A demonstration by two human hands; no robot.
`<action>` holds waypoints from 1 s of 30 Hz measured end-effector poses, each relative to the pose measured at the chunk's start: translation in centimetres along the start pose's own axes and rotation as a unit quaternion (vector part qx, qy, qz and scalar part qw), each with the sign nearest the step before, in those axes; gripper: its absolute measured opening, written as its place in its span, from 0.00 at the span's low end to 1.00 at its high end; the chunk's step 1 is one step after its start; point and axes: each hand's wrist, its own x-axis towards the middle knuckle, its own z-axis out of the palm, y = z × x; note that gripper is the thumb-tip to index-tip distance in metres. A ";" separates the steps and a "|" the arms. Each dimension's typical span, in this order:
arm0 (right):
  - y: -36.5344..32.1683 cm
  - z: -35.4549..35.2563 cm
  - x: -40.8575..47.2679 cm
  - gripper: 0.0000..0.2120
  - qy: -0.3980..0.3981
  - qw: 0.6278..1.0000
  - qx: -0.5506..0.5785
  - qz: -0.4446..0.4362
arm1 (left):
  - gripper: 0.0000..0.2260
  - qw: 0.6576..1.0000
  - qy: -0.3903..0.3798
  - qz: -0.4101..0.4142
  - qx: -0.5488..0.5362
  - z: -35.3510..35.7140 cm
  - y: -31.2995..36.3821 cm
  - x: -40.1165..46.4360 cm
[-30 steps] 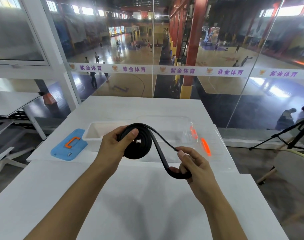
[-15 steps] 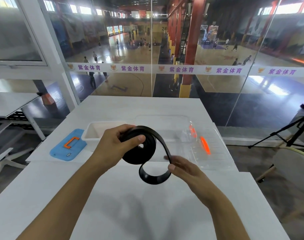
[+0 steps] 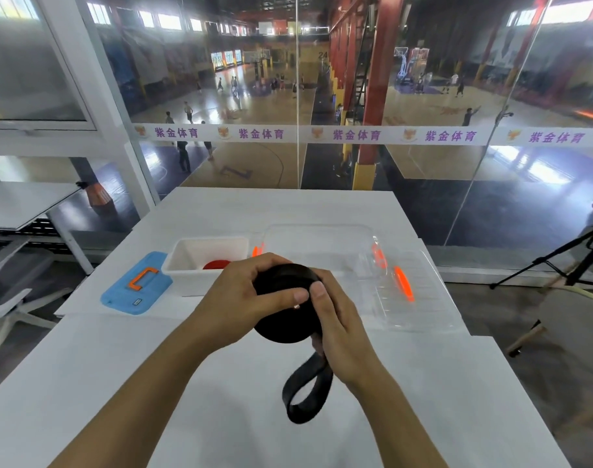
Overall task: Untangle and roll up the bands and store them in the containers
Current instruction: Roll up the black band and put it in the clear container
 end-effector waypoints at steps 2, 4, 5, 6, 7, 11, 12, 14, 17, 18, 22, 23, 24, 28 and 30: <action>0.1 -0.1 -0.1 0.14 0.001 1.000 -0.004 -0.004 | 0.08 0.999 0.042 0.005 -0.032 0.6 -0.4 -0.1; 0.3 0.1 -0.1 0.13 0.008 1.000 -0.019 0.000 | 0.06 0.994 0.087 0.002 -0.067 1.5 -0.8 0.0; 0.4 0.2 0.0 0.12 0.019 1.000 -0.021 0.007 | 0.05 0.991 0.108 -0.003 -0.085 2.0 -1.0 0.0; 0.6 0.3 0.1 0.12 0.031 0.999 -0.023 0.018 | 0.05 0.987 0.128 -0.008 -0.101 2.5 -1.1 0.0; 0.8 0.4 0.1 0.12 0.044 0.998 -0.026 0.033 | 0.04 0.982 0.148 -0.013 -0.112 2.9 -1.2 0.0; 1.3 1.3 0.1 0.22 0.137 0.987 0.027 0.079 | 0.05 0.963 0.213 -0.035 -0.159 5.0 -1.2 0.0; 1.5 1.6 0.0 0.23 0.161 0.981 0.051 0.090 | 0.05 0.959 0.220 -0.046 -0.174 5.6 -1.2 -0.1; 1.8 1.8 -0.2 0.22 0.189 0.976 0.052 0.092 | 0.06 0.956 0.217 -0.072 -0.184 6.5 -1.6 -0.2; 2.3 0.2 -0.2 0.16 0.164 0.984 0.002 0.072 | 0.06 0.970 0.170 -0.100 -0.144 6.2 -2.8 -0.4; 2.3 -0.8 -0.1 0.16 0.139 0.988 -0.014 0.067 | 0.07 0.974 0.143 -0.107 -0.138 5.6 -3.2 -0.3; 1.7 -4.2 0.1 0.15 0.008 0.993 -0.098 0.063 | 0.16 0.978 -0.033 -0.142 -0.147 2.4 -3.1 -0.1; 1.4 -4.6 0.0 0.13 -0.025 0.991 -0.115 0.064 | 0.16 0.979 -0.077 -0.147 -0.121 1.6 -2.7 0.2; 1.0 -4.8 0.0 0.10 -0.054 0.989 -0.124 0.066 | 0.14 0.978 -0.122 -0.146 -0.081 0.9 -2.2 0.5; 0.3 -4.7 0.0 0.08 -0.098 0.982 -0.146 0.072 | 0.10 0.960 -0.244 -0.134 0.031 -0.5 -0.9 1.6; 0.2 -4.9 0.0 0.09 -0.097 0.983 -0.134 0.081 | 0.10 0.960 -0.247 -0.127 0.029 -0.6 -1.0 1.7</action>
